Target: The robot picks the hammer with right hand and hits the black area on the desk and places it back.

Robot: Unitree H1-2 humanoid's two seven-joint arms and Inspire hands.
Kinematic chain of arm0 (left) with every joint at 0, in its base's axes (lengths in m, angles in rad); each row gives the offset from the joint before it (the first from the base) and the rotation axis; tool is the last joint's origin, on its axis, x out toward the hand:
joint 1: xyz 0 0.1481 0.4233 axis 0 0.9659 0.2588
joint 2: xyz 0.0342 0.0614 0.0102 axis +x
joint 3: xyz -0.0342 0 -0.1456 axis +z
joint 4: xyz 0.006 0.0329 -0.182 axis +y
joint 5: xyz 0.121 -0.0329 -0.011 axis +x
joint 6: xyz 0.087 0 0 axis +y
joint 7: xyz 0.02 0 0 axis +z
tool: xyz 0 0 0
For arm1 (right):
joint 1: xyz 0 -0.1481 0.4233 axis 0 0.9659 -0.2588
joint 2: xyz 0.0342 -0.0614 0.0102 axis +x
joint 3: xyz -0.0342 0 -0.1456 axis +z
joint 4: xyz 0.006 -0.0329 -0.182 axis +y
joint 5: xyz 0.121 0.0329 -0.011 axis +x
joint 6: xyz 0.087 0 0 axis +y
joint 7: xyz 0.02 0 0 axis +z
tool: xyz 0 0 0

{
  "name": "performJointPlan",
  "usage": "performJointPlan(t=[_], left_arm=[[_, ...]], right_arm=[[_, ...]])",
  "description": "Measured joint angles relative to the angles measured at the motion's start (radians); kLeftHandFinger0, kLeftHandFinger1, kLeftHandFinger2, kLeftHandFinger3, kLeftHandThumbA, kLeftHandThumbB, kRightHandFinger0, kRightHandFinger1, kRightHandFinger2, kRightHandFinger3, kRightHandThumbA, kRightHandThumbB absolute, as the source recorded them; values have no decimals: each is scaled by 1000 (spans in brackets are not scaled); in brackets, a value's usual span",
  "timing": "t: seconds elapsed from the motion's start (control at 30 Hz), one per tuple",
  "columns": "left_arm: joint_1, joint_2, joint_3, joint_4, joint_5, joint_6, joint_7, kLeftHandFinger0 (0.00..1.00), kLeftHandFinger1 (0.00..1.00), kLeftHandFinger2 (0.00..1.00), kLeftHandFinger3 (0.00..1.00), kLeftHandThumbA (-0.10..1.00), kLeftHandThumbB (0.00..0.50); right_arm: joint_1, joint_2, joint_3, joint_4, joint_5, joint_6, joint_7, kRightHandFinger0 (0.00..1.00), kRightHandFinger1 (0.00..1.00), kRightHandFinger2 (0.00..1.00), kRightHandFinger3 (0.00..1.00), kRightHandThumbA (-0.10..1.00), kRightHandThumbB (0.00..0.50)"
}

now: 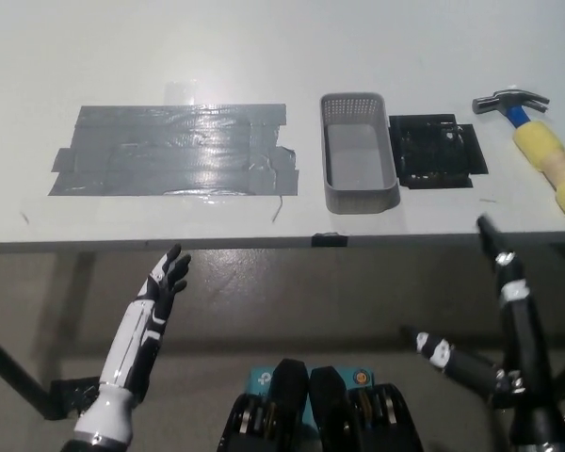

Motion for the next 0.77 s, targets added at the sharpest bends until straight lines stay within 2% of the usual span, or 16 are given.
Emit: performJointPlan(t=[0.2,0.3,0.47,0.6,0.77], left_arm=[[20,-1,-4,0,0,-1,0,1000,1000,1000,1000,999,90],[25,-1,-9,0,1,-1,0,1000,1000,1000,1000,996,96],[33,-1,-15,0,2,-1,-1,1000,1000,1000,1000,998,95],[34,-1,-20,0,3,-1,-1,1000,1000,1000,1000,1000,105],[34,0,-32,1,11,-1,-1,1000,1000,1000,1000,1000,119]], right_arm=[[17,-5,-1,83,24,-32,33,1000,1000,1000,1000,990,176],[24,-6,-2,104,30,-42,46,1000,1000,1000,1000,1000,207],[28,-8,-1,128,44,-46,76,1000,1000,1000,1000,1000,224],[29,-26,2,135,71,-46,120,1000,1000,1000,1000,1000,277],[28,-36,6,137,99,-46,164,1000,1000,1000,1000,1000,283]])
